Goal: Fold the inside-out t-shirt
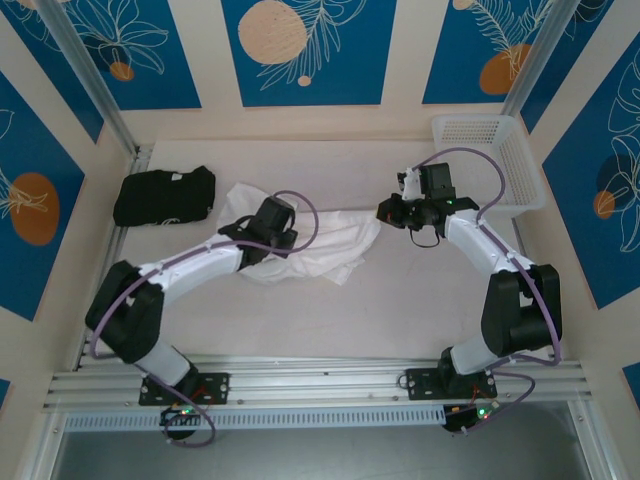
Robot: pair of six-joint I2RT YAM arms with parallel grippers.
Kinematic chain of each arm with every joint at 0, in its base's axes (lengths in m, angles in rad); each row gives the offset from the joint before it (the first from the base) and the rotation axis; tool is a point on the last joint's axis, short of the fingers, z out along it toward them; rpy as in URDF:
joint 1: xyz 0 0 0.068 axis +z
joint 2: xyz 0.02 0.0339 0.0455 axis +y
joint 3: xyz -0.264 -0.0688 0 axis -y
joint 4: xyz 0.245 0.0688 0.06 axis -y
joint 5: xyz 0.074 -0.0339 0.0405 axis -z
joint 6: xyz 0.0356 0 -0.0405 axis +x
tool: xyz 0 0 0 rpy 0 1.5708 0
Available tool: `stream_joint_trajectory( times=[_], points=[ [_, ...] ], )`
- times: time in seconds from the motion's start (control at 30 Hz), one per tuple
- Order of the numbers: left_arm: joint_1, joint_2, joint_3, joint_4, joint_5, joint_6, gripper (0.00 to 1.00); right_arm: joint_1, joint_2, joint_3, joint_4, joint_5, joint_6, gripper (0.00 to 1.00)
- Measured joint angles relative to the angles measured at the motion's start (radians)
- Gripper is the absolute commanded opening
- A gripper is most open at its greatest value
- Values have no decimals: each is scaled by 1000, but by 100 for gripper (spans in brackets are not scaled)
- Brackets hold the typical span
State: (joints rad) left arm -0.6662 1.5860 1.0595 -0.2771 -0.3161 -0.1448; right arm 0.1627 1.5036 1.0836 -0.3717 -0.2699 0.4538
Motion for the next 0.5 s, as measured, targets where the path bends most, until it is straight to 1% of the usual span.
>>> stream_joint_trajectory(
  times=[0.2,0.5],
  points=[
    [5,129,100,-3,-12,50,47,0,0,1,5,0,0,0],
    [69,182,131,-24,-38,75,47,0,1,1,6,-4,0,0]
  ],
)
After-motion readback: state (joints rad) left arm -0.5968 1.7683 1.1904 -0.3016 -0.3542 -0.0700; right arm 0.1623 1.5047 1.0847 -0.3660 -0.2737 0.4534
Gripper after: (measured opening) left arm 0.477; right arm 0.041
